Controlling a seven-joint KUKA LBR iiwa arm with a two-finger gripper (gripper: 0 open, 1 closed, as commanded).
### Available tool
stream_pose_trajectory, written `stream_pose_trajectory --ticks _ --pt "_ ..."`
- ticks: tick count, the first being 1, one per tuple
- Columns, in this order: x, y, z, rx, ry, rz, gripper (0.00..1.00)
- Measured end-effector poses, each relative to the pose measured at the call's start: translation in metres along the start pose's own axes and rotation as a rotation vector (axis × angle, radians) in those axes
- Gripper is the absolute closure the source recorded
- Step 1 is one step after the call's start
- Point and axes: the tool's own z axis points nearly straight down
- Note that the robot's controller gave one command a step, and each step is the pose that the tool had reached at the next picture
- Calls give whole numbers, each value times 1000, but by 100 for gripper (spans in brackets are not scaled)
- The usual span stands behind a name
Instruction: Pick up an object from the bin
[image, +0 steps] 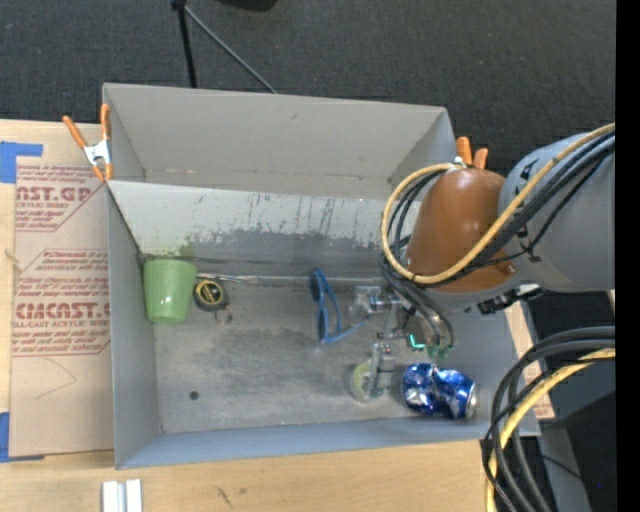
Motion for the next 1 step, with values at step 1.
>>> stream_pose_trajectory --ticks 1 --pt "27 -46 37 0 -3 157 0"
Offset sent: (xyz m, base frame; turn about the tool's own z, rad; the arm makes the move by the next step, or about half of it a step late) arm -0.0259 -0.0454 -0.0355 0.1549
